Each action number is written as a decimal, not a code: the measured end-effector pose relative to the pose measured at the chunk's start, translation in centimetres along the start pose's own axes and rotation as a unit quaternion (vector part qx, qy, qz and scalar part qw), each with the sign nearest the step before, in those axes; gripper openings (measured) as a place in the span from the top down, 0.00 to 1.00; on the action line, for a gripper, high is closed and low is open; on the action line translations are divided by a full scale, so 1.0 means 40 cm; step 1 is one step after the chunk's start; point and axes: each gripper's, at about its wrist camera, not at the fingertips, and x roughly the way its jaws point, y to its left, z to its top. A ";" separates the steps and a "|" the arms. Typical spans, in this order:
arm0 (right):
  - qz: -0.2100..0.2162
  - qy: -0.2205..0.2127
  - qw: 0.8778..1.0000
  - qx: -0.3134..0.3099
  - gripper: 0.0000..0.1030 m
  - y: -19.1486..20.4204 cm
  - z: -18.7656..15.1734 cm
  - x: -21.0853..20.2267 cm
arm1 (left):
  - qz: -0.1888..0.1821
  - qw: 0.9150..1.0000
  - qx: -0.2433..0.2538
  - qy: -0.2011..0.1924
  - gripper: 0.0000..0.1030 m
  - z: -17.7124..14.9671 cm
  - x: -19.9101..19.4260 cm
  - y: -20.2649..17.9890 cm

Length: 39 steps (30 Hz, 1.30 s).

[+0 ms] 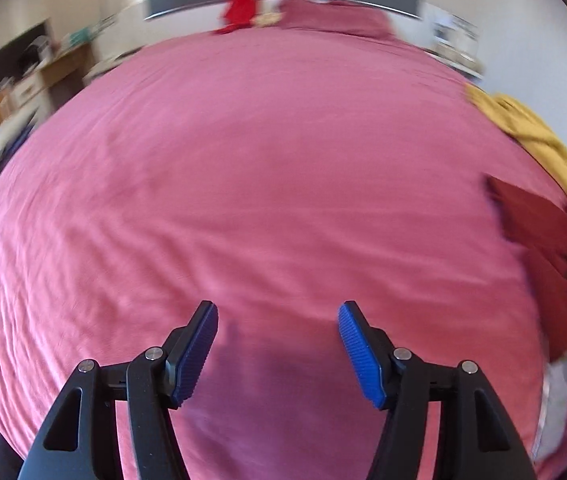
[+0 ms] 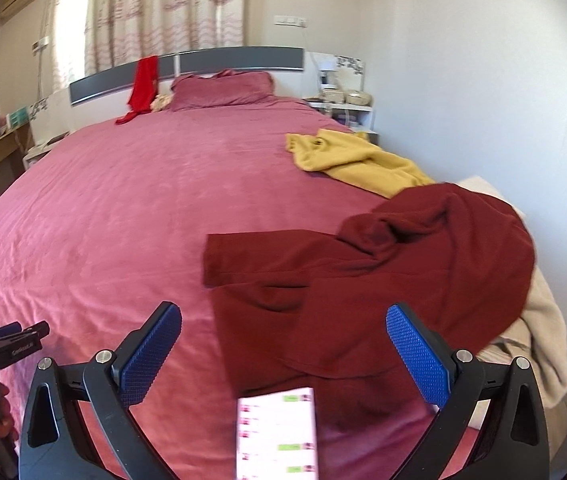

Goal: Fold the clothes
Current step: 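Move both grippers toward the crumpled dark red garment on the bed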

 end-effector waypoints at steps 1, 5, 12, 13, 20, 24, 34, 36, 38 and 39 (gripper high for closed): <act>-0.008 0.001 1.000 0.004 0.00 -0.012 -0.002 -0.003 | -0.009 1.000 0.016 0.000 0.38 0.004 -0.013 -0.031; -0.037 0.006 0.999 0.018 0.00 -0.078 0.001 -0.027 | -0.043 0.996 0.080 0.000 0.38 0.021 -0.065 -0.155; -0.108 0.022 0.993 0.035 0.00 -0.135 -0.013 -0.054 | -0.104 0.985 0.139 -0.013 0.38 0.034 -0.154 -0.315; -0.113 0.024 0.993 0.038 0.00 -0.150 -0.015 -0.052 | -0.110 0.984 0.143 -0.013 0.38 0.037 -0.164 -0.332; -0.123 0.049 0.990 0.054 0.00 -0.186 -0.028 -0.037 | -0.131 0.979 0.152 -0.022 0.38 0.022 -0.210 -0.381; -0.120 0.052 0.990 0.048 0.00 -0.184 -0.026 -0.031 | -0.138 0.977 0.158 -0.027 0.38 0.014 -0.239 -0.379; -0.095 0.072 0.992 0.034 0.00 -0.174 -0.018 -0.005 | -0.132 0.978 0.158 -0.020 0.38 0.011 -0.236 -0.374; -0.097 0.074 0.992 0.033 0.00 -0.174 -0.017 -0.001 | -0.131 0.979 0.158 -0.018 0.38 0.009 -0.232 -0.374; -0.090 0.077 0.993 0.025 0.00 -0.172 -0.015 0.004 | -0.131 0.979 0.158 -0.016 0.38 0.009 -0.229 -0.376; -0.090 0.079 0.993 0.025 0.00 -0.171 -0.015 0.006 | -0.132 0.979 0.157 -0.016 0.38 0.010 -0.230 -0.377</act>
